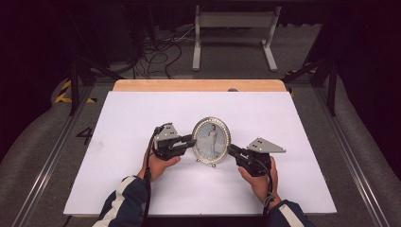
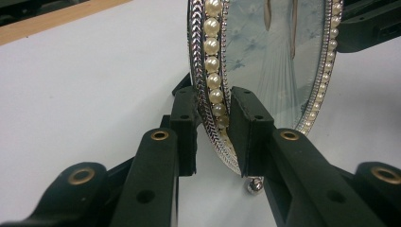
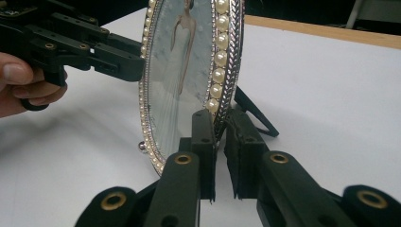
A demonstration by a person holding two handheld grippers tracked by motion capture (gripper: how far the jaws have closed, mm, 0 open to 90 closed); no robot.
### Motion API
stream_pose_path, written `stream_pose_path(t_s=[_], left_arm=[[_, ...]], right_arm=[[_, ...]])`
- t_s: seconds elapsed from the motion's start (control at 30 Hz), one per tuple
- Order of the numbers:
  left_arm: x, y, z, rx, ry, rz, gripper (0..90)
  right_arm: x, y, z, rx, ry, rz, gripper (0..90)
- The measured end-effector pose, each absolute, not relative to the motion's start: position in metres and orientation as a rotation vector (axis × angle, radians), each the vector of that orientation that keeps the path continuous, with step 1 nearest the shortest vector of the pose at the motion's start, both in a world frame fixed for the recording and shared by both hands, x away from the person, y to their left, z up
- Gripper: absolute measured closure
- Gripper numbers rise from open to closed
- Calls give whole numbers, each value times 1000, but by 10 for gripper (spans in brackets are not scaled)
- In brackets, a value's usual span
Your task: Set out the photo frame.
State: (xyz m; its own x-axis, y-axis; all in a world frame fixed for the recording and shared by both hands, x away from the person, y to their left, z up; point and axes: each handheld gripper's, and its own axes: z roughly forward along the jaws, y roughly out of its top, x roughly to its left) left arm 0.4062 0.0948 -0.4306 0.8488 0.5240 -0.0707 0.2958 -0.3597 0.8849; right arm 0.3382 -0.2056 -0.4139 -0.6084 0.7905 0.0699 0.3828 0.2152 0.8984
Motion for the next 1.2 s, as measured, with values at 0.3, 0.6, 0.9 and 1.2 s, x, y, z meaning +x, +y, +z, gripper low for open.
stream_pose_path(t_s=[0.3,0.6,0.9,1.2], left_arm=[[402,96,-430,1986,614,273,738],[400,97,-429,1995,603,270,745],[400,98,-429,1968,607,278,725],[401,97,-431,1980,602,264,732]], right_arm=[[343,-206,-414,1084,2092,1358,821],[349,-208,-415,1098,2086,1350,828],[349,-208,-414,1090,2097,1348,816],[348,-206,-417,1089,2110,1325,817]])
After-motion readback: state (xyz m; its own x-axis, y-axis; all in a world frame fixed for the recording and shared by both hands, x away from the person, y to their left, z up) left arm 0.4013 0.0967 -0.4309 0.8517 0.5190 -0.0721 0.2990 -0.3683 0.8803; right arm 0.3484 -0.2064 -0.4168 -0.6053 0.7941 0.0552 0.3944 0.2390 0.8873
